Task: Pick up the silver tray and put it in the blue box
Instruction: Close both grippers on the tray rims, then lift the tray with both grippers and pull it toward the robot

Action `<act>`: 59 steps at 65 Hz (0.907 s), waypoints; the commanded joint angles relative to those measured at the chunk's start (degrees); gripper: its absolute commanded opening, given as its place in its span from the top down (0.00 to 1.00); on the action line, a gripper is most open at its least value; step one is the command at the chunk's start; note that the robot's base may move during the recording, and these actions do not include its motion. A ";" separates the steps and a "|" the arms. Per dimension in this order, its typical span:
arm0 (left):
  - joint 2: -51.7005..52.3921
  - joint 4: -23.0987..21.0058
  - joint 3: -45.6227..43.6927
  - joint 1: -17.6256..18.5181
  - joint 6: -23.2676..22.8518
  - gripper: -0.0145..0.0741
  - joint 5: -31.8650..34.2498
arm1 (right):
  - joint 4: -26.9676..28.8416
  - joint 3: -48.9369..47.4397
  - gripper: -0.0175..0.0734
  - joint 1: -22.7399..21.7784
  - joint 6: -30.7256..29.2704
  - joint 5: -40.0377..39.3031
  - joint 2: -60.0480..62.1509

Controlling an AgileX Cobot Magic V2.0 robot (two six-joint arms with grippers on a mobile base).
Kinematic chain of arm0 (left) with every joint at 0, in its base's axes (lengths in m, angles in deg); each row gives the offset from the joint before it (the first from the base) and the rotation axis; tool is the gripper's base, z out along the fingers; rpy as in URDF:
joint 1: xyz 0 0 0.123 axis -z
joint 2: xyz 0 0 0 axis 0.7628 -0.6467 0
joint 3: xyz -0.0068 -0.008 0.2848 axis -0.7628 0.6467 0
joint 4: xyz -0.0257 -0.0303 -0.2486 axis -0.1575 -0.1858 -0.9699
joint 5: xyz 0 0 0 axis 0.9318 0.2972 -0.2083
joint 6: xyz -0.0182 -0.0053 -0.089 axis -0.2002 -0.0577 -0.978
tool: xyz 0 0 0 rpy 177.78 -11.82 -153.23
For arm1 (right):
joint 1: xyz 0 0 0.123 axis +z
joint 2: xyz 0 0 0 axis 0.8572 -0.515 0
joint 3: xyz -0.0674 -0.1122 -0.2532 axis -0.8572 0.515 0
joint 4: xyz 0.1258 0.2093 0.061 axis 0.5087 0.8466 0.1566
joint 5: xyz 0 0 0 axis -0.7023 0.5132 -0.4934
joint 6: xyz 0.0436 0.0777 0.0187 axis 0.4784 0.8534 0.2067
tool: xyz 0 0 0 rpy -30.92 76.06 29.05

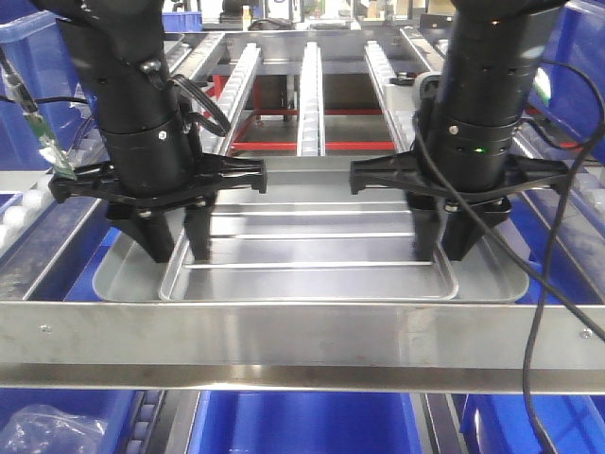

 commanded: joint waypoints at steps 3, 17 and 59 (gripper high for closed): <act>1.78 0.43 -0.97 -0.01 -0.54 0.85 -0.85 | -0.30 -1.45 0.70 -0.11 -0.34 -1.78 2.42; 1.78 0.43 -0.97 -0.01 -0.54 0.85 -1.10 | -0.30 -1.45 0.74 -0.11 -0.34 -2.00 2.42; 1.78 0.43 -1.08 -0.01 -0.54 0.85 -1.47 | -0.30 -1.86 0.74 -0.18 -0.34 -1.84 2.42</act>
